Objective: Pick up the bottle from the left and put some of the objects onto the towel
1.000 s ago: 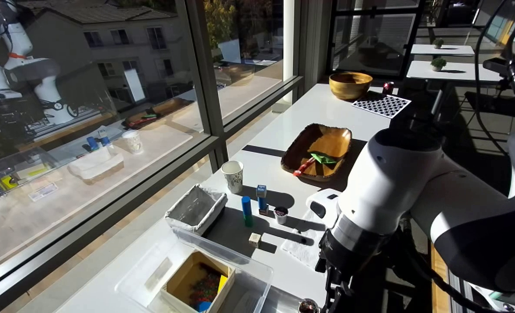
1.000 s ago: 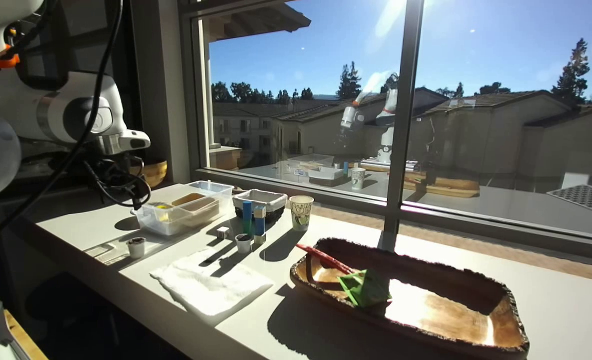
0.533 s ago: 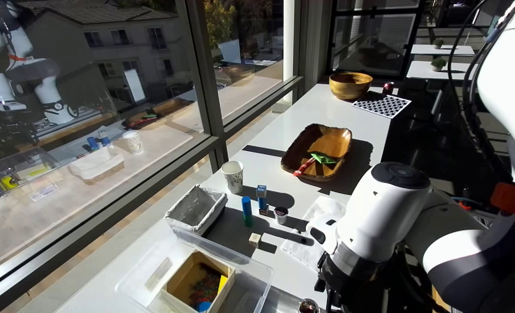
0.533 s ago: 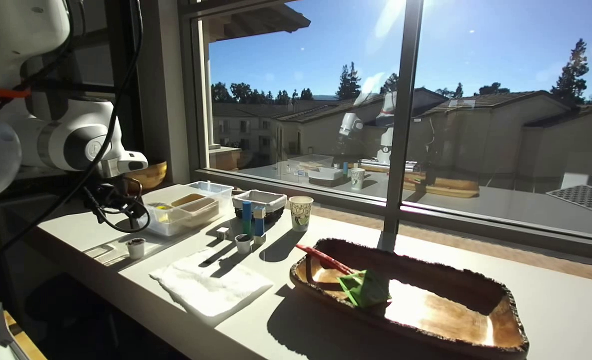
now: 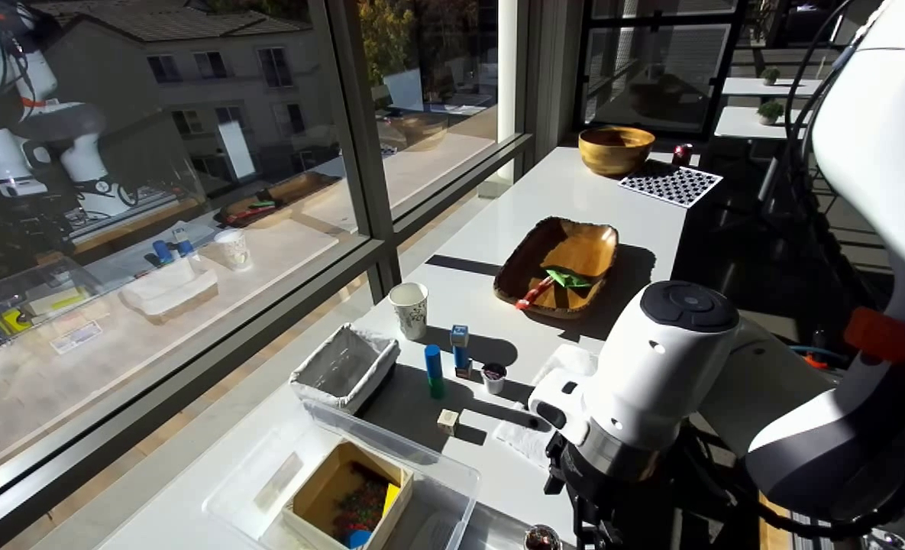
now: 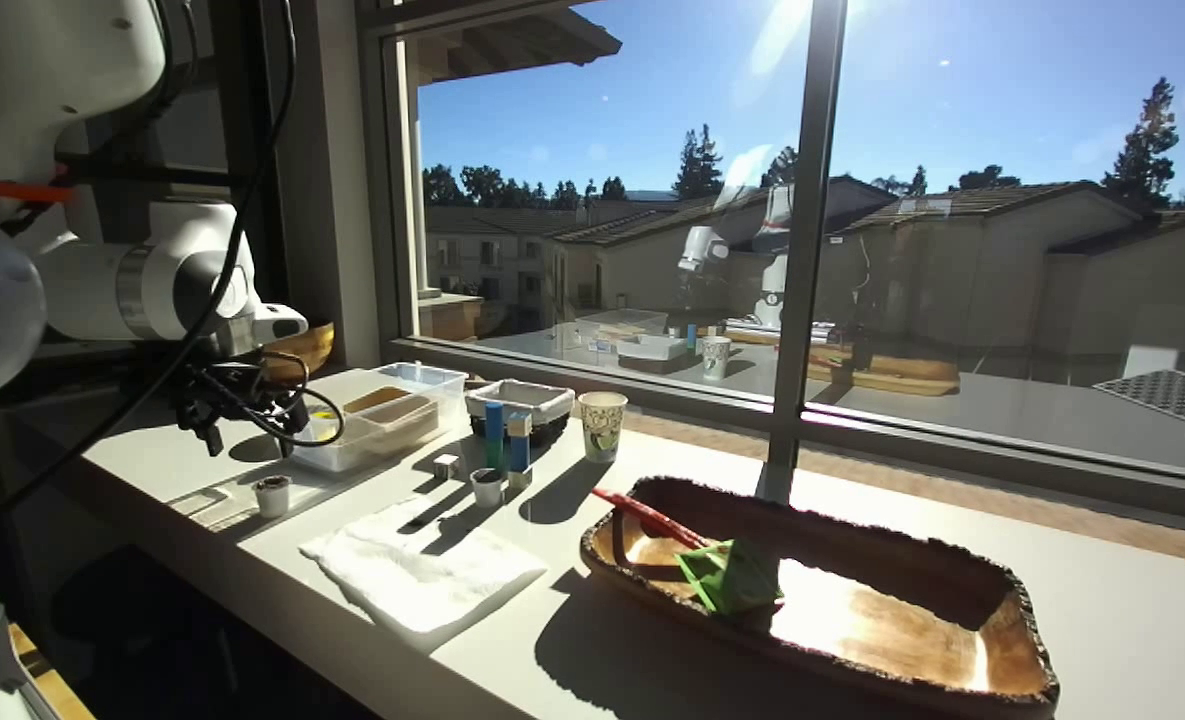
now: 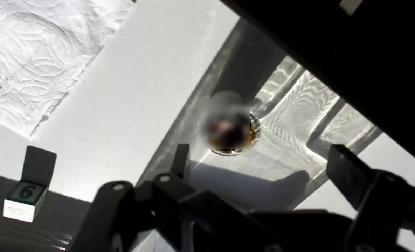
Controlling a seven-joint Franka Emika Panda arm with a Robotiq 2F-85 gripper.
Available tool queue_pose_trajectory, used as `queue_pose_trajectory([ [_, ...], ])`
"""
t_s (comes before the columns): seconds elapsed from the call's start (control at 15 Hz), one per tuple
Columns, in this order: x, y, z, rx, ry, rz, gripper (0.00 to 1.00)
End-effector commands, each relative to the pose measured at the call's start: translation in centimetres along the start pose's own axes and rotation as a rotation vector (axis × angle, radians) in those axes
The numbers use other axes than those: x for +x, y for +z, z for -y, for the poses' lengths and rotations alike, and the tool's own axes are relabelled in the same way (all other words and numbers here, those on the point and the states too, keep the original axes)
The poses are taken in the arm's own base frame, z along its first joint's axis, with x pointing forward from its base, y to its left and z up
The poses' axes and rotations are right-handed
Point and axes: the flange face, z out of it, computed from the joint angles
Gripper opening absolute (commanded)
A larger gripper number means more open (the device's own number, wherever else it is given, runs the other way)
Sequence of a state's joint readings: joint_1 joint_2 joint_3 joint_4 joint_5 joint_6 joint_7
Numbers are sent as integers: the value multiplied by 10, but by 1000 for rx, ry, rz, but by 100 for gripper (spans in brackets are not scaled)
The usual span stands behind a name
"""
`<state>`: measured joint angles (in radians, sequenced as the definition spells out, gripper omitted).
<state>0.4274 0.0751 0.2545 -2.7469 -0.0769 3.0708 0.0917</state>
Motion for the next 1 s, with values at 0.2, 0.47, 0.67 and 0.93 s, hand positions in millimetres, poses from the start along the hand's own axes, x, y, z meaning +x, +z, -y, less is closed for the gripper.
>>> queue_pose_trajectory([
  [0.2, -2, -6, -7, -76, -321, -22, 100],
  [0.47, -11, 16, 3, -26, -380, -18, 100],
  [0.67, -12, 23, 4, -6, -397, -40, 100],
  [0.93, -10, 17, -10, -15, -420, -91, 100],
])
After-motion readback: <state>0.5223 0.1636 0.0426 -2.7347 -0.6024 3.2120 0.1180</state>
